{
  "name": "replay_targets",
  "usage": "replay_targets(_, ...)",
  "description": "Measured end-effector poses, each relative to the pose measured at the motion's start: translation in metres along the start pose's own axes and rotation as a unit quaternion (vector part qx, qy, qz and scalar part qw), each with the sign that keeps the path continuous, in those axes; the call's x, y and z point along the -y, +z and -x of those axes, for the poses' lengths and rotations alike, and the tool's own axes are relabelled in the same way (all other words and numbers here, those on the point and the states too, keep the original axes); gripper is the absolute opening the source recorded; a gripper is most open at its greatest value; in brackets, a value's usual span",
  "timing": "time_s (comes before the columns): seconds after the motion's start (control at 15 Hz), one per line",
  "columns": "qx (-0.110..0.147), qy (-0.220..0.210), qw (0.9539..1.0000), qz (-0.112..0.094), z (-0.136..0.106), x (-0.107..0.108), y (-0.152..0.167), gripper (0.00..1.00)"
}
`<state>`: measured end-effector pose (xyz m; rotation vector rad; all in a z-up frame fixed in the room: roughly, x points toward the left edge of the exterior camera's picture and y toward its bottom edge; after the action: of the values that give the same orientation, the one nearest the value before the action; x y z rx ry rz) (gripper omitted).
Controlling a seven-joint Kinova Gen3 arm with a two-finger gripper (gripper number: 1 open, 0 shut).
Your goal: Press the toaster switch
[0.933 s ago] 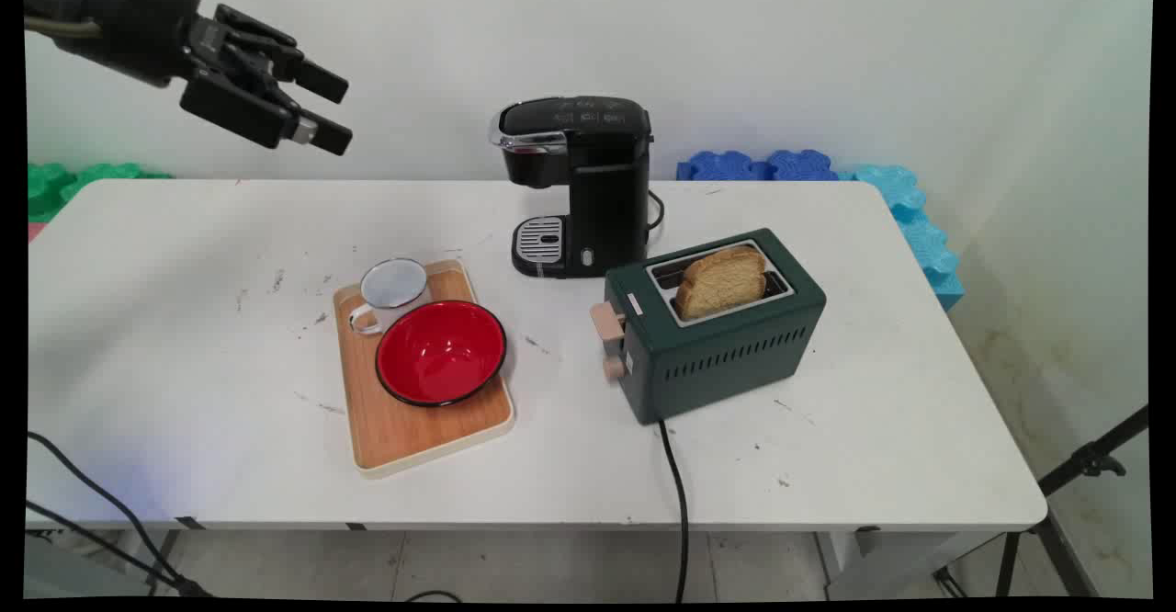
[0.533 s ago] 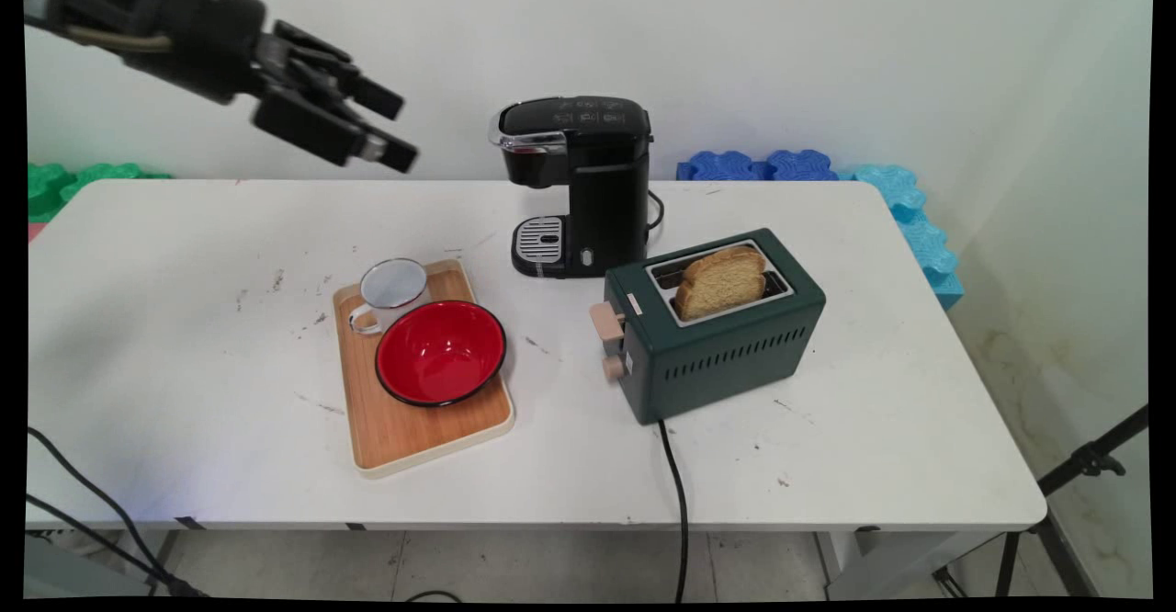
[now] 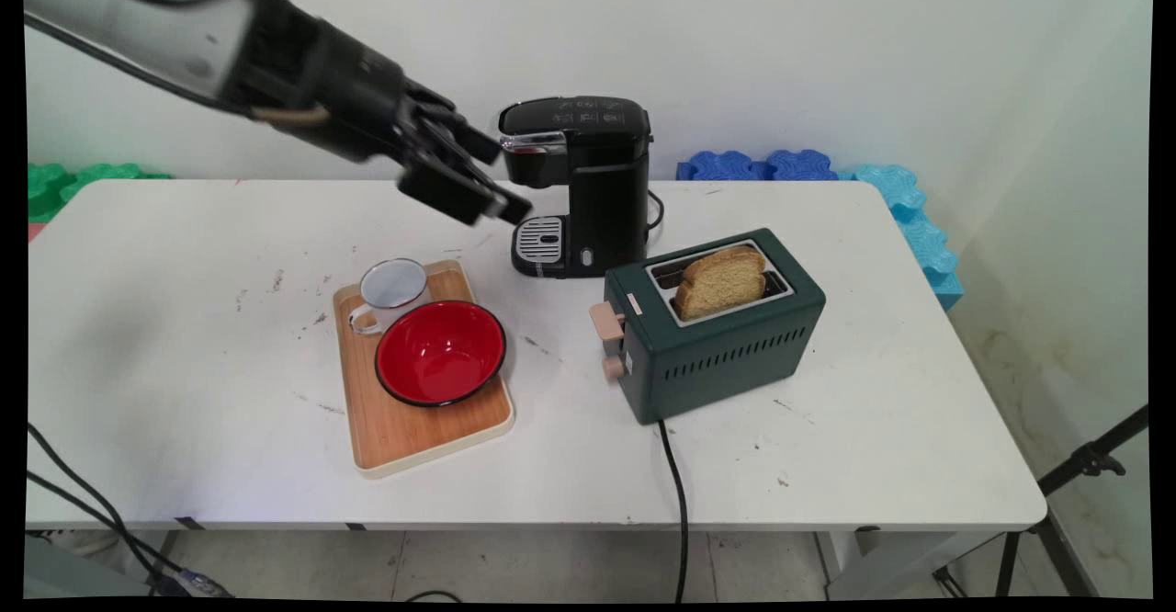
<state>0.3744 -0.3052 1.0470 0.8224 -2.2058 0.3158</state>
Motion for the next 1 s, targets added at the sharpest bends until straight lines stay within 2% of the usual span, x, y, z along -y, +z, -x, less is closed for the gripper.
replay_targets(0.47, 0.021, 0.03, 0.9992, -0.012, 0.01, -0.009, 0.067, 1.0)
replay_targets(0.53, 0.023, 0.035, 0.999, -0.013, 0.011, -0.009, 0.076, 0.0)
replay_targets(1.0, 0.041, 0.053, 0.9976, -0.016, 0.017, -0.011, 0.122, 0.0)
